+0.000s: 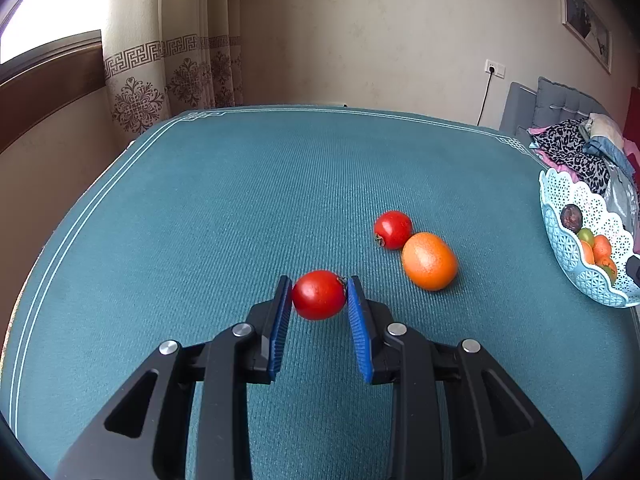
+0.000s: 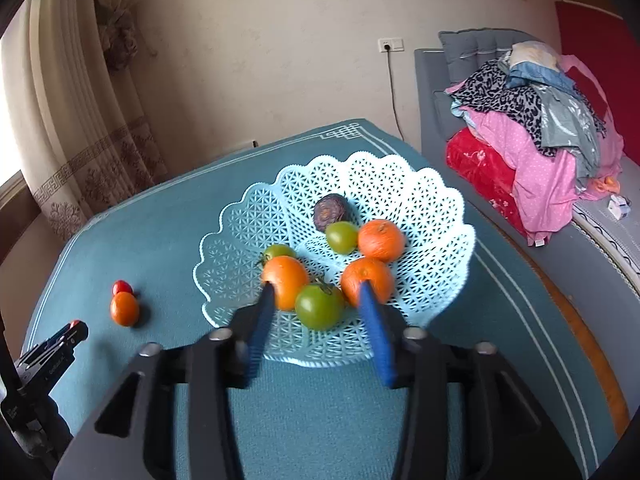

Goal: Organize fruits
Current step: 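Carry the green tomato into the basket and open the right gripper while the left holds its tomato, then lower the red tomato into the basket and open the left gripper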

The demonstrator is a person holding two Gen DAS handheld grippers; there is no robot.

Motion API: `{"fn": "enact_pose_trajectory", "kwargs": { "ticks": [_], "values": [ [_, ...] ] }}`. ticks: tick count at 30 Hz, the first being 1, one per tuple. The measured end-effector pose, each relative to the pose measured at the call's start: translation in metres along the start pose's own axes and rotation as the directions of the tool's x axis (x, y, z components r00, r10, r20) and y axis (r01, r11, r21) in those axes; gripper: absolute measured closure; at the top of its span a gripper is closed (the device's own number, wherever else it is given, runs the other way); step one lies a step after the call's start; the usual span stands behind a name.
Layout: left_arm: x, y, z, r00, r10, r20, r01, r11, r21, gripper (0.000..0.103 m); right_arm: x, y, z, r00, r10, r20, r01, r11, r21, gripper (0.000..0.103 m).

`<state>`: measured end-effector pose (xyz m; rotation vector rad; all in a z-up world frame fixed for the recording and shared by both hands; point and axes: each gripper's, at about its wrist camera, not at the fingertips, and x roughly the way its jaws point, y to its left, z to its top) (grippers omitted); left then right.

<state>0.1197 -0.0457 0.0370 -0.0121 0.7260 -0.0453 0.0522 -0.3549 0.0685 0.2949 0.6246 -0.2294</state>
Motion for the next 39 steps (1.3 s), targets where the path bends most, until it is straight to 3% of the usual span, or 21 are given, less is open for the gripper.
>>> {"fn": "enact_pose_trajectory", "kwargs": {
  "ticks": [8, 17, 24, 26, 39],
  "values": [
    [-0.009, -0.018, 0.007, 1.000, -0.018, 0.012, 0.017, 0.999, 0.045, 0.074, -0.007, -0.010, -0.006, 1.000, 0.003, 0.029, -0.004, 0.999, 0.035, 0.052],
    [-0.019, -0.066, 0.019, 0.995, -0.097, 0.016, 0.095, 0.989, 0.114, 0.074, -0.020, -0.018, -0.015, 0.996, 0.008, 0.087, -0.011, 0.999, 0.040, 0.051],
    [-0.027, -0.113, 0.031, 0.978, -0.207, -0.001, 0.204, 0.967, 0.153, 0.074, -0.020, -0.035, -0.026, 0.997, 0.002, 0.072, -0.007, 0.997, 0.072, 0.050],
    [-0.028, -0.129, 0.035, 0.970, -0.244, -0.008, 0.242, 0.956, 0.166, 0.074, -0.021, -0.041, -0.029, 0.997, 0.001, 0.074, -0.008, 0.996, 0.086, 0.044],
    [-0.027, -0.205, 0.042, 0.941, -0.337, -0.039, 0.335, 0.906, 0.257, 0.072, -0.020, -0.055, -0.039, 0.998, 0.025, 0.060, -0.033, 0.991, 0.127, 0.042]
  ]
}}
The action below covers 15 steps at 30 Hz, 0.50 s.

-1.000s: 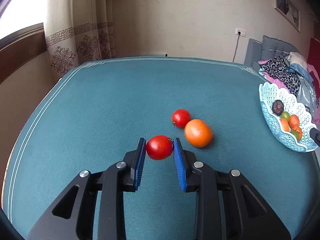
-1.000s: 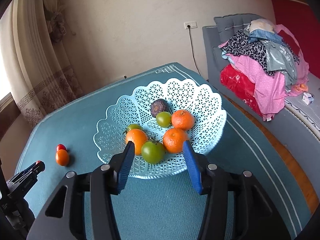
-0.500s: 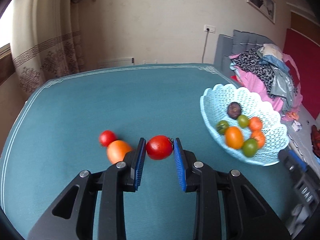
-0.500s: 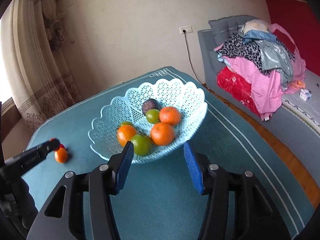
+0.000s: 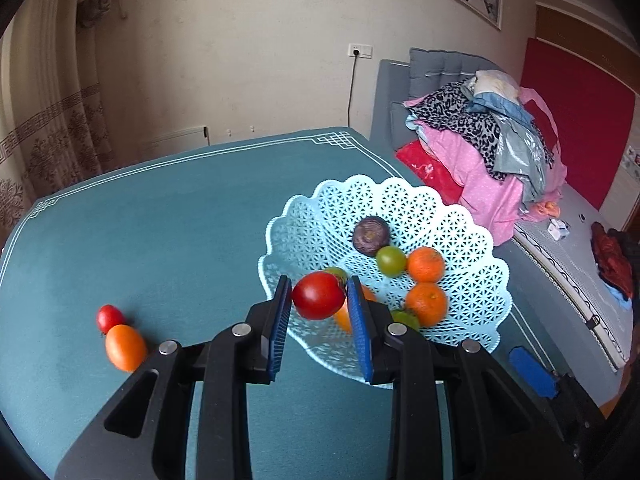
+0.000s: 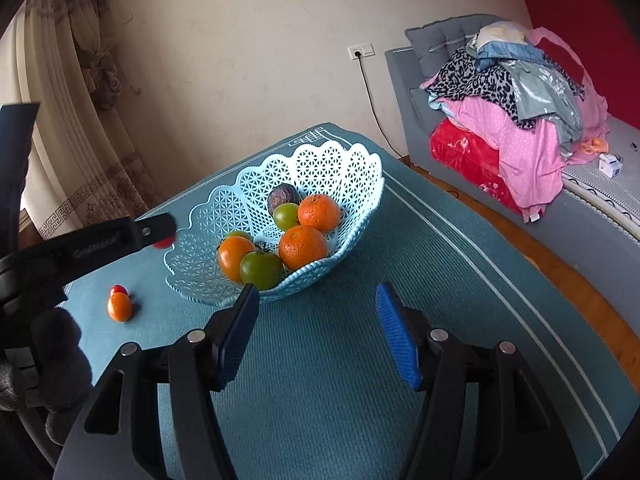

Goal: Organize fruits
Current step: 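Lower the red tomato into the basket and open the left gripper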

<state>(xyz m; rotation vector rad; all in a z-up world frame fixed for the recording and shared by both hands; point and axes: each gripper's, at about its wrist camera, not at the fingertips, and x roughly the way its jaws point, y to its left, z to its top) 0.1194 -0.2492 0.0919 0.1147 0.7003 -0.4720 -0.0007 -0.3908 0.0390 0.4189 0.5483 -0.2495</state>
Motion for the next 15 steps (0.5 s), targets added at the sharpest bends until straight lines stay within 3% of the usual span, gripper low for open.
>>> {"fn": "enact_pose_trajectory", "kwargs": {
  "ticks": [1, 3, 4, 15],
  "values": [
    [0.002, -0.003, 0.000, 1.000, -0.003, -0.006, 0.003, 1.000, 0.004, 0.069, 0.000, 0.000, 0.000, 1.000, 0.000, -0.001, 0.000, 1.000, 0.000, 0.042],
    [0.004, -0.002, -0.001, 1.000, -0.014, -0.021, 0.014, 1.000, -0.002, 0.029, 0.000, 0.000, -0.001, 1.000, 0.002, -0.002, -0.002, 1.000, 0.002, 0.042],
    [0.001, 0.001, -0.001, 1.000, -0.012, -0.008, 0.012, 1.000, -0.018, 0.026, 0.000, 0.000, -0.001, 1.000, 0.003, -0.002, -0.003, 1.000, 0.003, 0.042],
    [-0.001, 0.056, -0.006, 0.995, 0.100, -0.023, -0.102, 0.990, -0.093, 0.024, 0.000, 0.008, -0.006, 1.000, 0.000, -0.008, 0.000, 0.999, -0.037, 0.042]
  ]
}}
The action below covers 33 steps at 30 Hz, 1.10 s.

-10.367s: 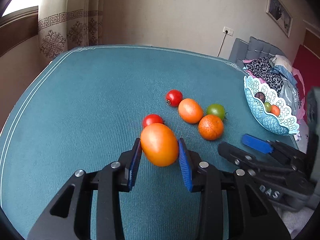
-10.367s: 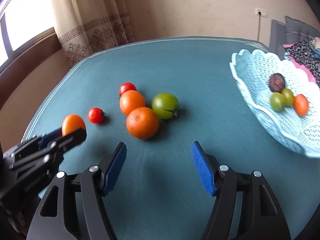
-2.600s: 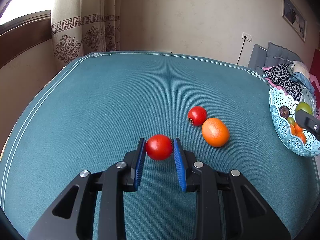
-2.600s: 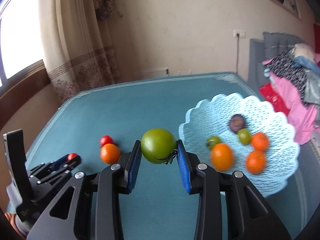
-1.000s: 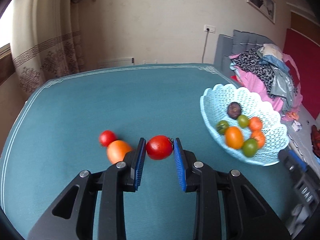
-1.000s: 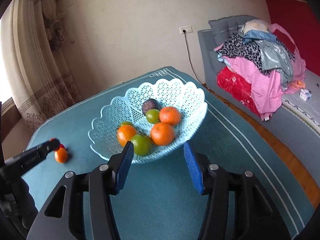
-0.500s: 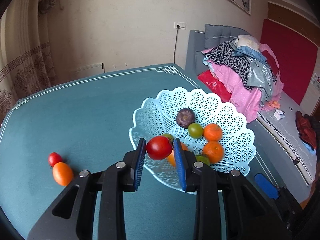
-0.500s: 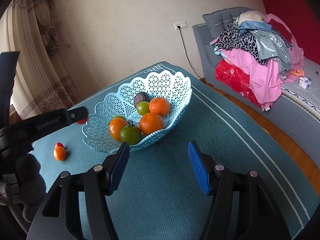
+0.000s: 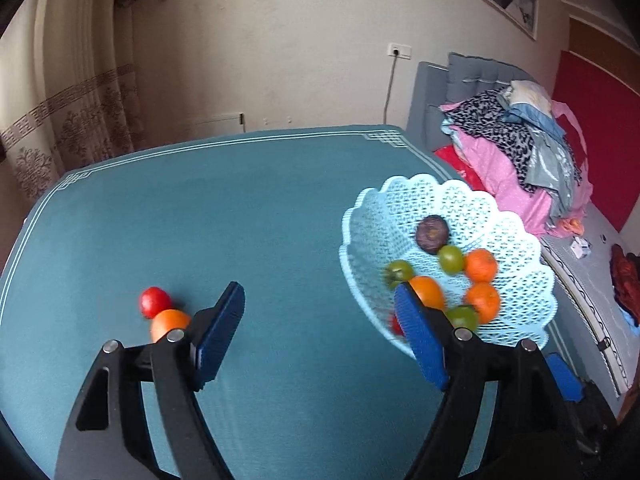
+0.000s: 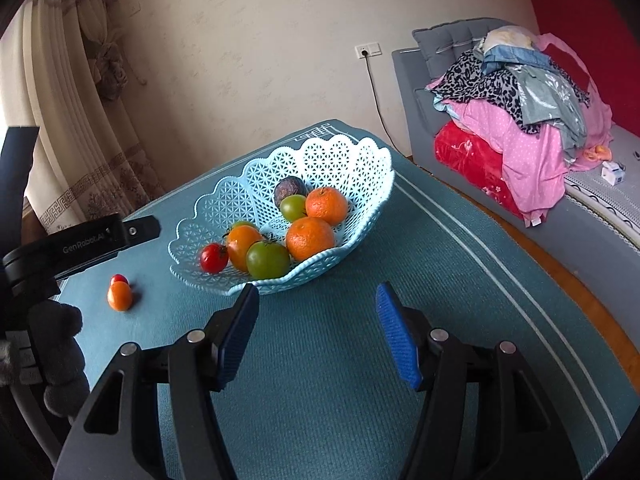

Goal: Organize fruits
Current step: 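Lower the red tomato into the basket and open the left gripper, then move the left gripper to the small red tomato and grasp it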

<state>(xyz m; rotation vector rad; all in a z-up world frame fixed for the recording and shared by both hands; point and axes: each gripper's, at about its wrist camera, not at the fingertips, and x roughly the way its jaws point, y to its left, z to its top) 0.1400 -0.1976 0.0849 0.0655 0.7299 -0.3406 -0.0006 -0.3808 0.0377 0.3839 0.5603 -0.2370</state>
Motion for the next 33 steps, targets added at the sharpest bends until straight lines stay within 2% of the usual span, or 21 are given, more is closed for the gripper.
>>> {"fn": "enact_pose_trajectory", "kwargs": {
  "ticks": [14, 19, 21, 23, 29, 32, 33],
  "values": [
    [0.007, 0.089, 0.001, 0.990, 0.128, -0.057, -0.135, 0.983, -0.128, 0.021, 0.002, 0.025, -0.010, 0.999, 0.026, -0.040, -0.029, 0.997, -0.075, 0.042],
    [0.024, 0.118, 0.000, 0.984, 0.102, -0.143, -0.131, 0.968, -0.212, 0.022, 0.005, 0.034, -0.014, 0.998, 0.033, -0.058, -0.038, 0.994, -0.101, 0.042],
    [0.030, 0.127, 0.001, 0.982, 0.077, -0.173, -0.119, 0.962, -0.247, 0.030, 0.005, 0.038, -0.016, 0.998, 0.031, -0.062, -0.038, 0.992, -0.117, 0.042],
    [0.037, 0.136, 0.001, 0.979, 0.045, -0.200, -0.103, 0.952, -0.288, 0.032, 0.005, 0.041, -0.017, 0.997, 0.031, -0.064, -0.039, 0.991, -0.130, 0.042],
    [0.060, 0.150, -0.001, 0.966, -0.016, -0.259, -0.085, 0.924, -0.374, 0.048, 0.008, 0.046, -0.018, 0.996, 0.029, -0.082, -0.041, 0.988, -0.146, 0.042],
    [0.063, 0.155, -0.001, 0.967, -0.026, -0.254, -0.078, 0.916, -0.392, 0.049, 0.008, 0.050, -0.020, 0.996, 0.030, -0.088, -0.044, 0.987, -0.156, 0.042],
    [0.064, 0.155, -0.001, 0.967, -0.029, -0.253, -0.075, 0.916, -0.394, 0.053, 0.009, 0.052, -0.020, 0.995, 0.031, -0.091, -0.045, 0.986, -0.159, 0.042]
  ]
}}
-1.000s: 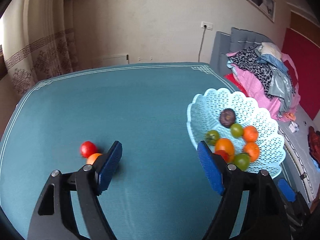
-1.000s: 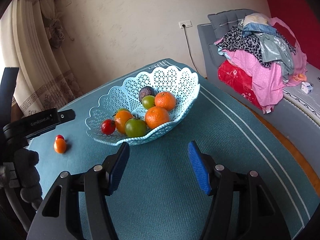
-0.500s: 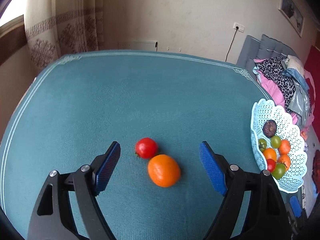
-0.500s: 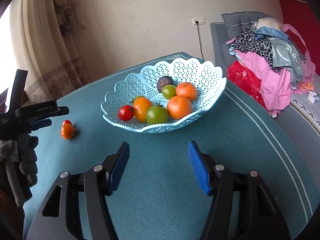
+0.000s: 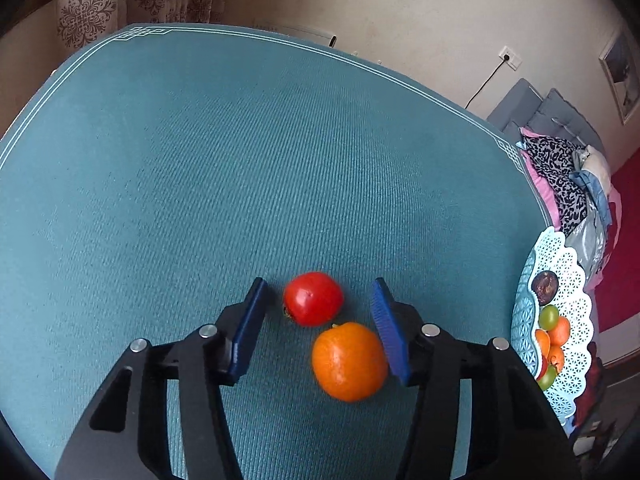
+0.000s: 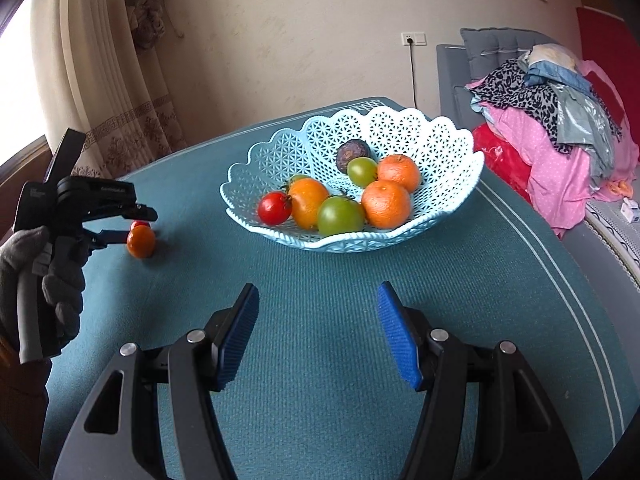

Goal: Organize fruits
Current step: 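Move the left gripper to the small red tomato and grasp it, then grasp the round orange tomato with the right gripper while the left holds the red tomato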

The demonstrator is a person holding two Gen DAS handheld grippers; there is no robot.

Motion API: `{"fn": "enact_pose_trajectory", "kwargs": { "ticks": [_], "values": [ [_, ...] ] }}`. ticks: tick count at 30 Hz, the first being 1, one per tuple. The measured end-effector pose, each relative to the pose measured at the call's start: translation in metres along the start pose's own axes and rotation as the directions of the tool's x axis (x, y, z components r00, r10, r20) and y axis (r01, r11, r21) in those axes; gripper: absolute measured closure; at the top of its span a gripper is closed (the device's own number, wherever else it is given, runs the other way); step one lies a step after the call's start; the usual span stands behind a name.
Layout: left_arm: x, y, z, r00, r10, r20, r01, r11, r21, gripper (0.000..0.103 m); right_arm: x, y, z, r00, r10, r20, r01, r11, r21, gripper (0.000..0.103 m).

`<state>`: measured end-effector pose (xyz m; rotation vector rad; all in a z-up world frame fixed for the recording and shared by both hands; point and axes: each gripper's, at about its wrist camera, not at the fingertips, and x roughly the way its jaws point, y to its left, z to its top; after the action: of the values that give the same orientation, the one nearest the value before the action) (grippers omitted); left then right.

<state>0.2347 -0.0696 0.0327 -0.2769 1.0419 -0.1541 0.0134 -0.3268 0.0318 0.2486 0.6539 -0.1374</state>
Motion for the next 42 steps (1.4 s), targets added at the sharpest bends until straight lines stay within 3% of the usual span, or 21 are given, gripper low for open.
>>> {"fn": "enact_pose_trajectory", "kwargs": {
  "ticks": [4, 10, 16, 22, 27, 34, 42],
  "values": [
    [0.003, 0.002, 0.003, 1.000, -0.006, -0.003, 0.006, 1.000, 0.004, 0.073, 0.002, 0.008, 0.000, 1.000, 0.007, -0.010, -0.007, 1.000, -0.020, 0.042],
    [-0.010, 0.012, -0.002, 0.999, -0.037, 0.032, 0.038, 0.999, -0.010, 0.074, 0.011, 0.028, 0.002, 0.998, 0.047, -0.050, -0.050, 0.996, -0.067, 0.042],
    [-0.038, 0.017, -0.006, 0.990, 0.005, 0.138, -0.006, 1.000, 0.004, 0.074, 0.035, 0.065, 0.011, 0.975, 0.170, -0.144, -0.187, 0.976, -0.115, 0.042],
    [-0.065, 0.028, -0.011, 0.962, 0.116, 0.249, -0.124, 0.992, 0.016, 0.073, 0.063, 0.112, 0.029, 0.946, 0.259, -0.196, -0.292, 0.942, -0.166, 0.042],
    [-0.074, 0.031, -0.011, 0.940, 0.163, 0.300, -0.178, 0.984, 0.021, 0.073, 0.081, 0.142, 0.036, 0.929, 0.289, -0.231, -0.332, 0.927, -0.175, 0.042],
    [-0.070, 0.053, -0.019, 0.943, 0.169, 0.288, -0.173, 0.985, -0.012, 0.073, 0.103, 0.174, 0.043, 0.920, 0.292, -0.261, -0.349, 0.915, -0.204, 0.042],
    [-0.066, 0.059, -0.017, 0.947, 0.172, 0.270, -0.172, 0.985, -0.022, 0.073, 0.121, 0.191, 0.044, 0.921, 0.274, -0.277, -0.339, 0.914, -0.223, 0.063]
  ]
}}
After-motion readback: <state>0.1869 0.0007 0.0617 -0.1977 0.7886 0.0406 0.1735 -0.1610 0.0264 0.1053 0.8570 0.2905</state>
